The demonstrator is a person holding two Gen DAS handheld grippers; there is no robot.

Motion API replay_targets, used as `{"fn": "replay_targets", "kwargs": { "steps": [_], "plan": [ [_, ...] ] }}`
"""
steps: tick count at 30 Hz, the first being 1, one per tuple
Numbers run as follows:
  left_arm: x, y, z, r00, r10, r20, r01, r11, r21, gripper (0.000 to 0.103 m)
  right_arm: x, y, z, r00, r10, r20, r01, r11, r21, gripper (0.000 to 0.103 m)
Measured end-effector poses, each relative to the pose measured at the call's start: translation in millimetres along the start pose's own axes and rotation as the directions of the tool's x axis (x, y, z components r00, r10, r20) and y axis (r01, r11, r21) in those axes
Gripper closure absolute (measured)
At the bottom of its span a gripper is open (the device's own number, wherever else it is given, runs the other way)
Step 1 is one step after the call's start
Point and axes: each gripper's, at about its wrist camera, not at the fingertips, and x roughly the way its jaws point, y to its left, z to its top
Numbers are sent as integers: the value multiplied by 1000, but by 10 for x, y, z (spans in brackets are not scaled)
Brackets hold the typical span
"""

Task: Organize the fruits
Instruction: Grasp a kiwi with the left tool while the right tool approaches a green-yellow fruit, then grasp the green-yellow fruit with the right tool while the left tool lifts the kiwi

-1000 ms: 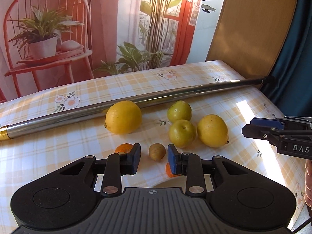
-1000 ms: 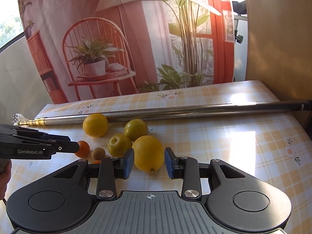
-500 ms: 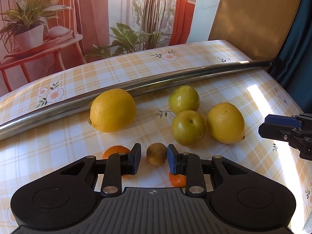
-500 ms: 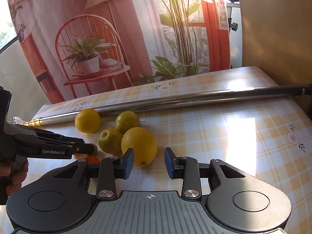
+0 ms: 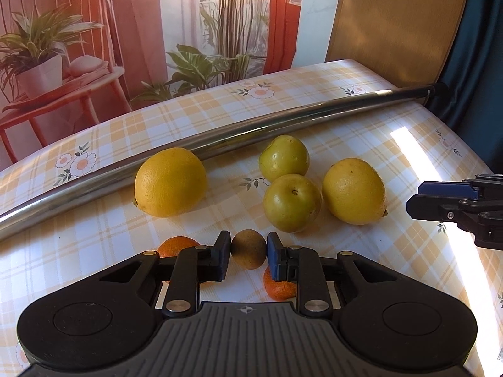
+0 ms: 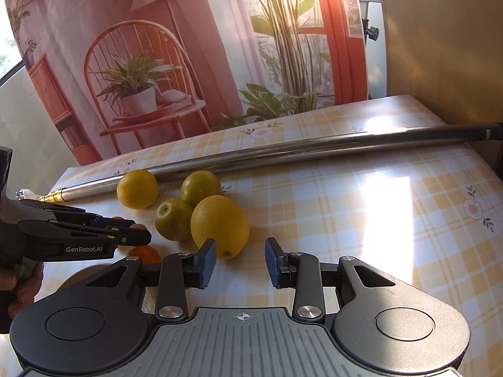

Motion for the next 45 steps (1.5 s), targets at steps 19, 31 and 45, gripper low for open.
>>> {"fn": "replay_targets", "kwargs": {
  "steps": [19,31,45],
  "plan": [
    [-1041,197,-539,970,170,174,-131,967,-217,77,-148,217,20,1000,20,9,-19,994,-104,71],
    [-1307,287,-761,949,220,225,-146,942,-303,77,187,759,343,998,66,-16,-67,939,-337,72],
    [-1299,299,-853,948,203,244,-116,936,-331,77,833,1004,470,982,18,-189,-95,909,-407,65]
  ]
}}
